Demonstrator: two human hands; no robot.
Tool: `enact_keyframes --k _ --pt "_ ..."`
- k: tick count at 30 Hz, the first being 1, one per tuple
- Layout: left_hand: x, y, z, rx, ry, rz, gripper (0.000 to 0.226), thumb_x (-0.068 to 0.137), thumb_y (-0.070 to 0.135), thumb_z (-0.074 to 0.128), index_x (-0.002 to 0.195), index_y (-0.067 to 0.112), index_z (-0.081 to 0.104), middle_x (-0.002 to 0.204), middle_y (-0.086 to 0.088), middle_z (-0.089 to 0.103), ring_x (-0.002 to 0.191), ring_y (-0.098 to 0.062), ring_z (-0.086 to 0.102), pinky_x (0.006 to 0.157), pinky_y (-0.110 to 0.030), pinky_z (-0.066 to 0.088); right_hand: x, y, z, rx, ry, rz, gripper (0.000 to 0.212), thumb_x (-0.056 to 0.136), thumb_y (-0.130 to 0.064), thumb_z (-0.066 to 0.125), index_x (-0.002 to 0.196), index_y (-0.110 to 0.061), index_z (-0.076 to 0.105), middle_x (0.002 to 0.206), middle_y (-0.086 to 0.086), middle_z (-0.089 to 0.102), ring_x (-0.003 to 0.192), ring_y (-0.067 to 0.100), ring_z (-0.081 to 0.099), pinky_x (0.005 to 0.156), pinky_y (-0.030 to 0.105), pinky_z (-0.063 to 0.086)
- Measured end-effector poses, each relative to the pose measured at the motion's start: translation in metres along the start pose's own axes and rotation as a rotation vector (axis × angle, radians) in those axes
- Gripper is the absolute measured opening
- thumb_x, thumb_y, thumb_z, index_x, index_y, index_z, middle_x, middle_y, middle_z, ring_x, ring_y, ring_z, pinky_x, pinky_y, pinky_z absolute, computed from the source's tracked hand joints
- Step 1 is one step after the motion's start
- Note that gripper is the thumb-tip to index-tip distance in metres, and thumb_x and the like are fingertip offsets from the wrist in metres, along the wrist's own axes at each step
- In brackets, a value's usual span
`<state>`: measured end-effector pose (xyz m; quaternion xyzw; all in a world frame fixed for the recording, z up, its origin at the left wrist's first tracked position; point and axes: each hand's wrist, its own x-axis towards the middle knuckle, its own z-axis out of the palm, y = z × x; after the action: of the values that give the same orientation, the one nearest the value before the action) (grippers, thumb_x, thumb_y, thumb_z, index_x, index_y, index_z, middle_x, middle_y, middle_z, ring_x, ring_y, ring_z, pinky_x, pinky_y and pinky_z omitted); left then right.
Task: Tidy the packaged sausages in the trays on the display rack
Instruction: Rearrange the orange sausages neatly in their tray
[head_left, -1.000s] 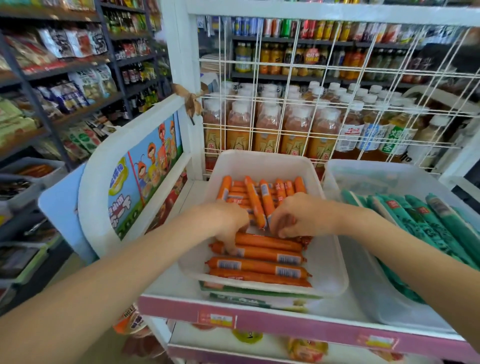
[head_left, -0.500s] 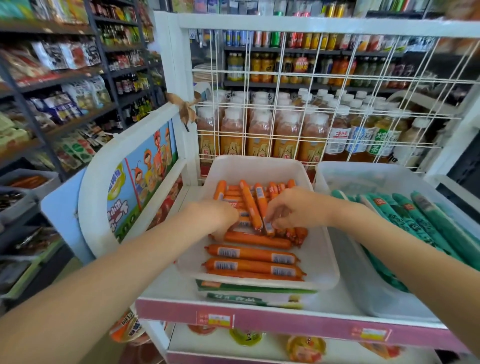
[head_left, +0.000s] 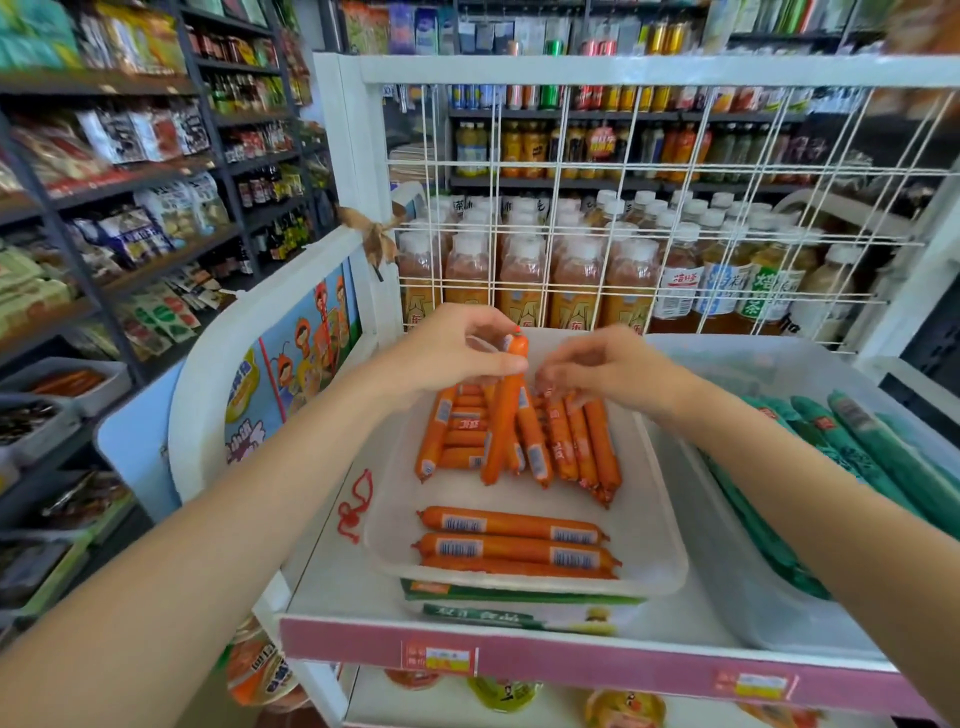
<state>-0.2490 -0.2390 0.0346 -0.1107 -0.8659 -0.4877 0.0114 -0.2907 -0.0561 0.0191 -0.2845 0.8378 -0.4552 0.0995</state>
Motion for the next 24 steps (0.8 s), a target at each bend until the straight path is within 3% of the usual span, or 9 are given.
enact_keyframes --k 4,8,14,19,24 --pt "0.002 -0.002 0.007 0.089 0.063 0.038 0.022 0.078 0.021 0.071 0.099 0.020 0.064 0.094 0.010 0.063 0.096 -0.013 0.061 0.088 -0.033 0.050 -0.007 -0.019 -0.012 0.365 0.093 0.054 0.016 0.085 -0.019 0.062 0.089 -0.004 0.067 0.082 0.010 0.070 0.071 0.015 0.069 0.063 0.020 0.055" --pt "0.003 0.004 0.010 0.166 0.085 0.114 0.024 0.075 0.025 0.073 0.097 0.023 0.065 0.091 0.011 0.064 0.095 -0.013 0.062 0.093 -0.043 0.048 -0.009 -0.027 -0.013 0.369 0.074 0.107 0.020 0.084 -0.024 0.064 0.086 -0.004 0.067 0.082 0.014 0.070 0.073 0.019 0.069 0.065 0.022 0.056" --pt "0.002 0.014 0.014 0.289 0.160 0.195 0.022 0.073 0.024 0.075 0.093 0.017 0.069 0.084 0.009 0.066 0.079 -0.002 0.063 0.080 -0.030 0.054 -0.004 -0.033 -0.011 0.291 0.146 0.112 0.019 0.079 -0.022 0.069 0.081 -0.004 0.069 0.076 0.015 0.069 0.068 0.021 0.067 0.069 0.029 0.059" --pt "0.000 0.014 0.015 0.323 0.213 0.213 0.023 0.074 0.021 0.075 0.096 0.017 0.069 0.087 0.006 0.067 0.078 -0.002 0.063 0.074 -0.019 0.052 -0.004 -0.037 -0.014 0.334 0.136 0.111 0.005 0.079 -0.009 0.068 0.077 -0.004 0.067 0.066 0.010 0.069 0.061 0.016 0.067 0.058 0.018 0.055" --pt "0.007 0.014 0.004 0.244 0.264 0.209 0.021 0.080 0.021 0.068 0.100 0.014 0.066 0.093 0.002 0.066 0.087 -0.009 0.063 0.079 -0.025 0.053 -0.004 -0.031 -0.015 0.463 0.187 0.087 0.014 0.080 0.006 0.062 0.090 -0.003 0.058 0.069 0.011 0.070 0.062 0.017 0.069 0.062 0.023 0.058"
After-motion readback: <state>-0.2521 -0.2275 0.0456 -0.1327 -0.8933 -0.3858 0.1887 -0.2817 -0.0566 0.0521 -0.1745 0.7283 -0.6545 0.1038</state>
